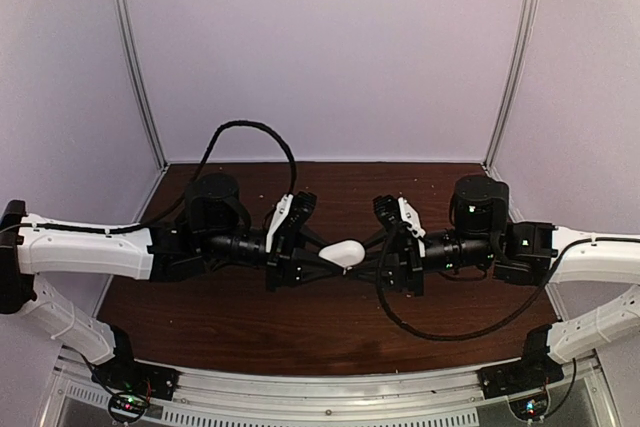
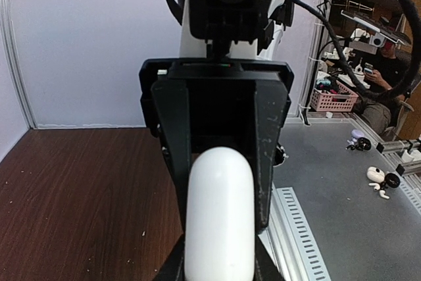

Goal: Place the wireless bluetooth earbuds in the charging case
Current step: Pass from the left arm to the right

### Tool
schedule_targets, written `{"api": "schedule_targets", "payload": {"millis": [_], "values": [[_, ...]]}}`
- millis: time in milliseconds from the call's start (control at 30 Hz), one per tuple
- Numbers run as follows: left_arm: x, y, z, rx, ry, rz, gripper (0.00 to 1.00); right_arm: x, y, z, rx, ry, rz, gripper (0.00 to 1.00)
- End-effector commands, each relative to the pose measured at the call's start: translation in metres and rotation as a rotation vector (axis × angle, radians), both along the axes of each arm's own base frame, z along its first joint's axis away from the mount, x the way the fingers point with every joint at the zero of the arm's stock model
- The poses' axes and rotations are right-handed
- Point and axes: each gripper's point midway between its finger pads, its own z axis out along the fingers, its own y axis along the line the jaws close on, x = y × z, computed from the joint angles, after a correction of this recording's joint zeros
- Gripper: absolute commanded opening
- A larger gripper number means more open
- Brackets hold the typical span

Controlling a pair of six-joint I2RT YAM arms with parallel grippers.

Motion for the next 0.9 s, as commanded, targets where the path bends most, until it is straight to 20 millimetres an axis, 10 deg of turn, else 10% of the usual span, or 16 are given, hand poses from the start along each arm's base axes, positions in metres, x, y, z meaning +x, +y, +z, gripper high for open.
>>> {"api": "schedule_targets", "payload": {"millis": [0, 867], "values": [[0.004, -0.003, 0.019, -0.065, -0.051, 0.002, 0.00, -0.006, 0.002, 0.028, 0.072, -0.005, 0.026, 0.32], [0.006, -0.007, 0.027, -0.067, -0.076, -0.004, 0.00, 0.008, 0.006, 0.027, 0.071, 0.043, -0.014, 0.28]]}}
